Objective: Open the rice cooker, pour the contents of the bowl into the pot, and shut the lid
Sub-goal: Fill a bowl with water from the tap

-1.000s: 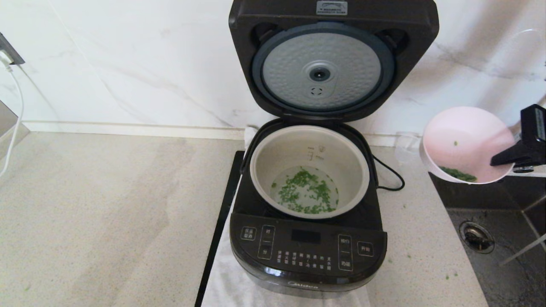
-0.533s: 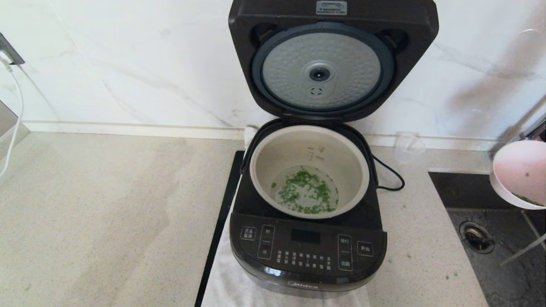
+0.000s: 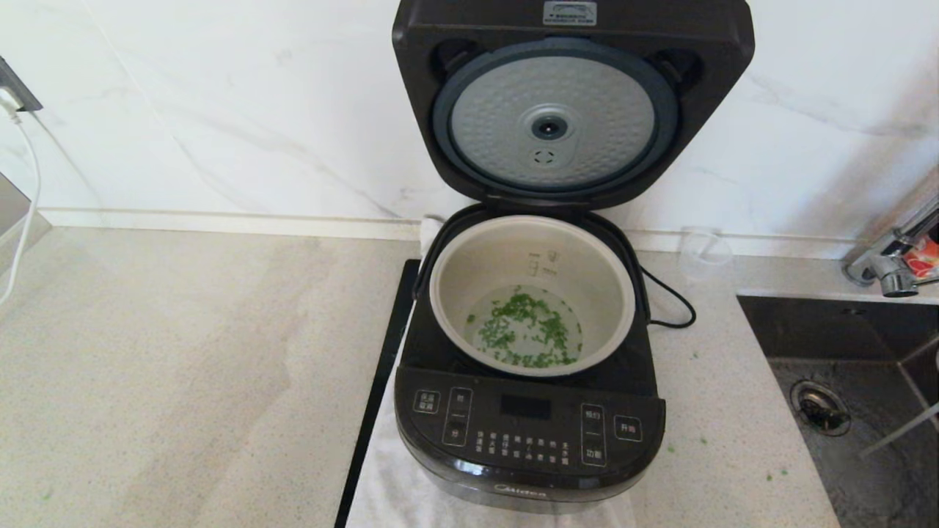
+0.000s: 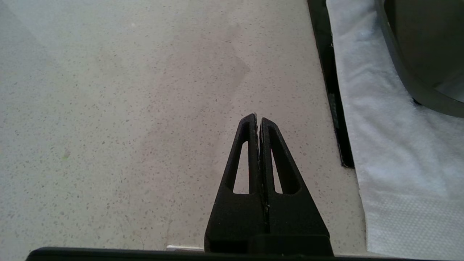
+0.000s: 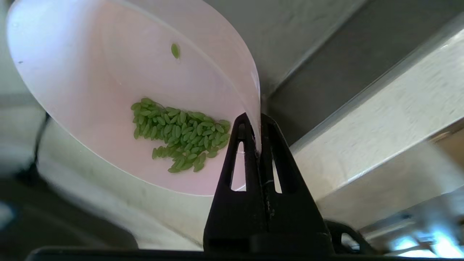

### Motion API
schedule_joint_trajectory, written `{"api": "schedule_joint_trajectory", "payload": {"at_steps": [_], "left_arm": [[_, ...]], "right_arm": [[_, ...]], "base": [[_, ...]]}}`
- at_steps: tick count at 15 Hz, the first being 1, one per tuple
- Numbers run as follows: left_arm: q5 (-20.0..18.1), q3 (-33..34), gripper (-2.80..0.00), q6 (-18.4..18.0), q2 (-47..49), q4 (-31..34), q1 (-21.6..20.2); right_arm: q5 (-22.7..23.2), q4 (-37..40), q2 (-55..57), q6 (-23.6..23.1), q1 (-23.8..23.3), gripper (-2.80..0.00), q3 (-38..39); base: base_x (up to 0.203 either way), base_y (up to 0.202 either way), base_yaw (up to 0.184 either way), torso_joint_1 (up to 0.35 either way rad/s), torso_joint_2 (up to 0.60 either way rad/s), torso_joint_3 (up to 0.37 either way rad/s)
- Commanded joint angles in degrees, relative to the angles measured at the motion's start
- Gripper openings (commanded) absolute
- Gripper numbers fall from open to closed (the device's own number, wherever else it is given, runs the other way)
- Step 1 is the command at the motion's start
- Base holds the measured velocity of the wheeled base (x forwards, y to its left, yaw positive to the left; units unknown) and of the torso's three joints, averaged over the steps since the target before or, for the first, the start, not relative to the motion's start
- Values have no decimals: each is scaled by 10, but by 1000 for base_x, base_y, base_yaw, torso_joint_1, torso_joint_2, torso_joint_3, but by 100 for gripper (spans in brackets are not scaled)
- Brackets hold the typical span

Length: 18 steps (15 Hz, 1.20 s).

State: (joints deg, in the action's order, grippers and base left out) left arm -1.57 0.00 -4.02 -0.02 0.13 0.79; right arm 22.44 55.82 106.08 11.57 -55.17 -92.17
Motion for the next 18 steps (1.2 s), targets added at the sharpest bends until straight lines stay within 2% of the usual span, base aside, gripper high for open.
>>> {"api": "schedule_joint_trajectory", "payload": {"at_steps": [1, 3, 8, 13, 18], "left_arm": [[0, 1, -280, 0, 0, 0, 0], [0, 1, -280, 0, 0, 0, 0], [0, 1, -280, 0, 0, 0, 0], [0, 1, -280, 0, 0, 0, 0], [0, 1, -280, 0, 0, 0, 0]], "right_arm": [[21, -2, 85, -7, -56, -280, -22], [40, 1, 123, -17, -89, -280, -54], [64, 5, 200, -16, -127, -280, -124], [99, 0, 225, -15, -130, -280, -144], [121, -2, 258, 7, -120, -280, -183]], "base": [[0, 0, 0, 0, 0, 0], [0, 0, 0, 0, 0, 0], [0, 0, 0, 0, 0, 0], [0, 0, 0, 0, 0, 0], [0, 0, 0, 0, 0, 0]]}}
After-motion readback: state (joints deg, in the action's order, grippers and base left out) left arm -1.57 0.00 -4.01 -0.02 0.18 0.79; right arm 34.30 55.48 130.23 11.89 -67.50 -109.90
